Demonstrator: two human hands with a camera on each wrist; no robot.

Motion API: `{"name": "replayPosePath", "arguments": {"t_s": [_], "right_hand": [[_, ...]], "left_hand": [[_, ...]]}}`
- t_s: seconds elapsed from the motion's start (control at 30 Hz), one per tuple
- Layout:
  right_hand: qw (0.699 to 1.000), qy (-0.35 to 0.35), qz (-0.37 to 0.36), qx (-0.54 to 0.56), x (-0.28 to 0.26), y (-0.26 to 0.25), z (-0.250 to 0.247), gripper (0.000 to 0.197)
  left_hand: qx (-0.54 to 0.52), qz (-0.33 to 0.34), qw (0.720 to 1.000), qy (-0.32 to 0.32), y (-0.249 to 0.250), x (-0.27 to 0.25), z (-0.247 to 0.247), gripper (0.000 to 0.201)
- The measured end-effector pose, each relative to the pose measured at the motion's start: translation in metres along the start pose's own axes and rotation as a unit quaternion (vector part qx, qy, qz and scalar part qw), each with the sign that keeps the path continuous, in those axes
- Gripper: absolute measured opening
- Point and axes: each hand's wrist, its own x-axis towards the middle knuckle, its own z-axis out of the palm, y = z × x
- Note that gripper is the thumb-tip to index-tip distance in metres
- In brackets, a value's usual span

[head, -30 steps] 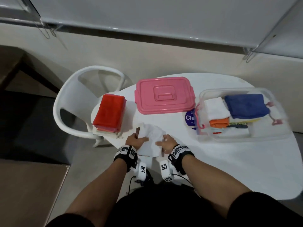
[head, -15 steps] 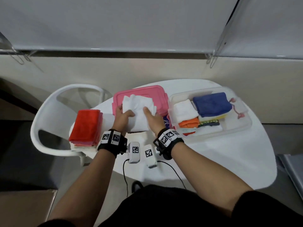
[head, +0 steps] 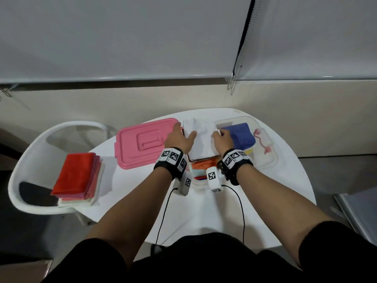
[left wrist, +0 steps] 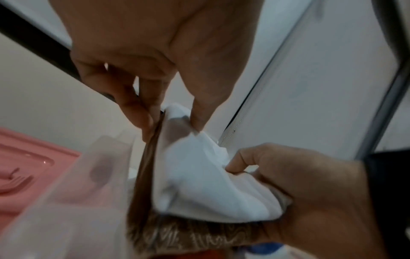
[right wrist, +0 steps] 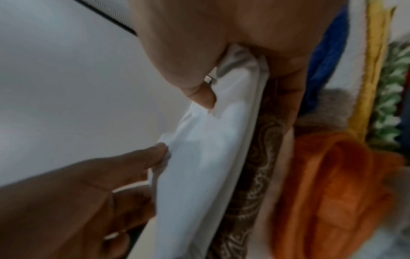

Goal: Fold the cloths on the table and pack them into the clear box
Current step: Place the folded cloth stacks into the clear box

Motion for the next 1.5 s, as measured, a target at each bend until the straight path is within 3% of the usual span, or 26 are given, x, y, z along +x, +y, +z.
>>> {"name": "replayPosePath", "arguments": {"t_s": [0.1,0.17,0.27,0.4,0.47,0.57,0.67,0.8,0.9,0.97,1.03,1.1,1.3,1.43,1.5], "right_hand": [[0.998,-0.021,-0.026,-0.059,0.006,0.011,0.001,0.051],[0.994,-0.035,-0.048,-0.095,0.007,0.012,0.002,0.051],[0.983,-0.025,-0.089,-0.159,0.01,0.008,-0.002,0.055],[0.937,0.098,-0.18,-0.282,0.021,0.0,-0.017,0.049],[0.92,0.094,-0.129,-0.357,0.031,0.002,-0.025,0.06],[0.919,-0.017,0.017,-0.395,0.047,0.014,-0.03,0.101],[0.913,-0.087,0.035,-0.397,0.058,0.024,-0.031,0.111],[0.917,-0.095,0.042,-0.385,0.053,0.016,-0.039,0.103],[0.958,-0.039,0.032,-0.284,0.046,0.003,-0.039,0.092],[0.987,0.013,-0.005,-0.162,0.036,-0.005,-0.028,0.082],[0.995,0.053,-0.044,-0.078,0.022,-0.012,-0.013,0.074],[0.994,0.062,-0.079,-0.051,0.007,-0.019,0.005,0.061],[0.989,0.044,-0.137,0.028,-0.034,-0.049,0.074,0.035],[0.983,0.015,-0.18,0.034,-0.066,-0.062,0.13,0.024],[0.983,-0.015,-0.18,0.016,-0.081,-0.065,0.159,0.022]], "left_hand": [[0.169,0.035,0.983,0.058,0.004,-0.002,0.007,0.067],[0.216,0.109,0.968,0.065,0.002,-0.001,0.01,0.061],[0.291,0.221,0.93,-0.041,0.004,0.0,0.02,0.057],[0.37,0.174,0.901,-0.143,0.001,0.01,0.032,0.066],[0.397,0.165,0.889,-0.156,-0.002,0.012,0.037,0.064],[0.432,0.168,0.872,-0.158,-0.006,0.011,0.043,0.06],[0.451,0.18,0.861,-0.152,-0.012,0.008,0.049,0.059],[0.438,0.184,0.867,-0.151,-0.016,0.006,0.049,0.059],[0.281,0.189,0.929,-0.148,-0.018,0.009,0.04,0.055],[0.053,0.178,0.976,-0.11,-0.02,0.007,0.027,0.045],[-0.119,0.157,0.979,-0.048,-0.026,0.003,0.01,0.036],[-0.177,0.132,0.975,0.002,-0.037,-0.002,-0.009,0.032],[-0.16,0.044,0.978,0.122,-0.121,-0.01,-0.075,0.029],[-0.064,-0.025,0.97,0.233,-0.195,-0.013,-0.132,0.028],[0.008,-0.086,0.959,0.271,-0.227,-0.017,-0.159,0.04]]}}
